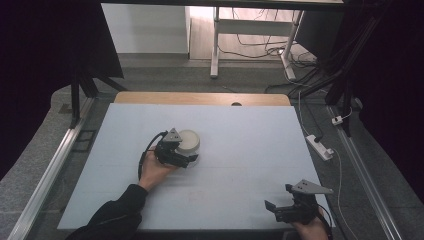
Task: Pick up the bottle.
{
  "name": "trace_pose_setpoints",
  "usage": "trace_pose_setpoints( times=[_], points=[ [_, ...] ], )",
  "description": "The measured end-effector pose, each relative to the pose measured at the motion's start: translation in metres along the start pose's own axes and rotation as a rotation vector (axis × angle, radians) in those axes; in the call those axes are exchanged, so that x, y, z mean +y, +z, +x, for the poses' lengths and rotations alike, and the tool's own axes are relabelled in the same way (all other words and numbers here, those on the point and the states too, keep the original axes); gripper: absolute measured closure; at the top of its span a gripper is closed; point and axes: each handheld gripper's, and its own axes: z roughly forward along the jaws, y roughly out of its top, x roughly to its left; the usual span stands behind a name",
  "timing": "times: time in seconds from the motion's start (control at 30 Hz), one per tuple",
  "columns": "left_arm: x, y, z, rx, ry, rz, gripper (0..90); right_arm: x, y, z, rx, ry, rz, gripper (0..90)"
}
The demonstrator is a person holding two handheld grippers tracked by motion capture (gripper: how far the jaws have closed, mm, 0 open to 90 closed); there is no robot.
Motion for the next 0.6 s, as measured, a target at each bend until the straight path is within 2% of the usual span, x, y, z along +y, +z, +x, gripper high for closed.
trace_pose_setpoints(
  times=[0.4, 0.6],
  points=[
    [0.01, -0.013, -0.011, -0.023, 0.028, -0.011, 7.6, 0.0, 0.0, 0.0, 0.001, -0.001, -0.002, 0.0],
    [0.015, -0.02, -0.022, -0.043, 0.047, -0.007, 7.6, 0.0, 0.0, 0.0, 0.002, -0.004, -0.003, 0.0]
  ],
)
